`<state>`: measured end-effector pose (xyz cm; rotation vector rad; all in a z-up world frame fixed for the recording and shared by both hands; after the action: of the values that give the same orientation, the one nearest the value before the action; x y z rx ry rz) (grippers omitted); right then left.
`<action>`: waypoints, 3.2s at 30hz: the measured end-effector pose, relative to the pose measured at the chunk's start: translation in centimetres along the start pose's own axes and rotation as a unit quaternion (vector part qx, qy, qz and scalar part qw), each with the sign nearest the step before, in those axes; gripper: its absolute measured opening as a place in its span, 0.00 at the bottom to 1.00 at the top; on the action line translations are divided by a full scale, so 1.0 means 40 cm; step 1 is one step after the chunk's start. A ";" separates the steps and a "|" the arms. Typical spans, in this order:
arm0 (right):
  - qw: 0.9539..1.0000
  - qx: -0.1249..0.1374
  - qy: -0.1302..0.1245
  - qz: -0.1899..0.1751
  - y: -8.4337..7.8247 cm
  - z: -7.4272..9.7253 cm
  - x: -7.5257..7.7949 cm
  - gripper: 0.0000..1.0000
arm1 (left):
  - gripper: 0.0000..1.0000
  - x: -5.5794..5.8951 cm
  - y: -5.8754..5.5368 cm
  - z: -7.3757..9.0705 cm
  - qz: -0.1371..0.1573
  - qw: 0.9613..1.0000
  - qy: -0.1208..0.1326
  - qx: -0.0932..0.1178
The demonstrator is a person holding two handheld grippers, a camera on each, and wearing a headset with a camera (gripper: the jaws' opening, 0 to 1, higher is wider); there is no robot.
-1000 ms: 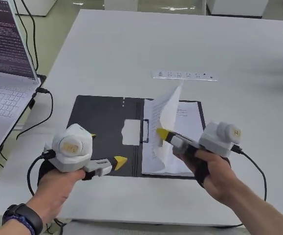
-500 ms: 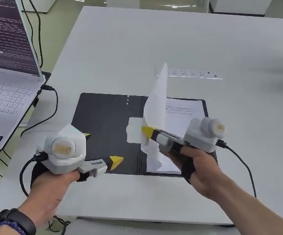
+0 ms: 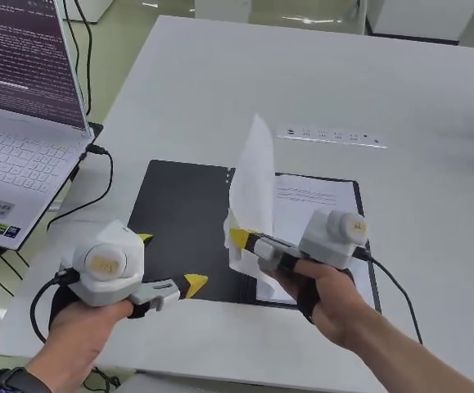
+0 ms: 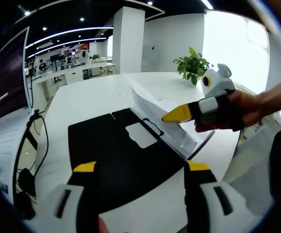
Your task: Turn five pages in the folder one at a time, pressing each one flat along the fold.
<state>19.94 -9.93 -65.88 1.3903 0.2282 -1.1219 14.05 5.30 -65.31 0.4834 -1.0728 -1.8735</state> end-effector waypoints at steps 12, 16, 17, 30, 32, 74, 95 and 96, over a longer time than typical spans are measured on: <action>1.000 -0.030 0.008 -0.002 -0.037 -0.063 -0.015 0.00 | 0.69 -0.032 -0.022 0.024 0.022 1.000 0.010 0.002; 0.999 -0.038 0.009 -0.003 -0.053 -0.082 -0.018 0.00 | 0.69 -0.037 -0.026 0.031 0.028 0.999 0.016 0.005; 0.999 -0.039 0.009 -0.003 -0.055 -0.086 -0.018 0.00 | 0.69 -0.038 -0.026 0.034 0.029 0.999 0.017 0.007; 0.995 -0.082 -0.055 -0.012 -0.110 -0.138 0.049 0.00 | 0.69 -0.066 -0.055 0.055 0.047 0.998 0.032 0.007; 0.994 -0.086 -0.060 -0.025 -0.125 -0.144 0.065 0.00 | 0.69 -0.067 -0.057 0.057 0.049 0.998 0.033 0.005; 0.996 -0.080 -0.033 0.030 -0.137 0.001 0.101 0.22 | 0.33 -0.070 -0.049 -0.062 0.000 0.999 0.001 -0.045; 0.996 -0.035 -0.078 0.025 -0.124 0.113 0.154 0.10 | 0.00 -0.025 -0.156 -0.141 -0.003 0.989 -0.021 -0.146; 0.996 -0.036 -0.077 0.026 -0.125 0.113 0.154 0.09 | 0.00 -0.024 -0.166 -0.142 -0.004 0.988 -0.020 -0.151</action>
<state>17.31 -15.72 -72.43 1.2330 0.1205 -1.1597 15.06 4.88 -74.03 0.2758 -0.7927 -2.0164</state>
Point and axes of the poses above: the centre of the closed fingertips' face, and the gripper's own axes: z roughly backward along the fingers, x roughly to its right, y roughly out of its top, the point moved 6 cm from there along z, roughly backward along the fingers
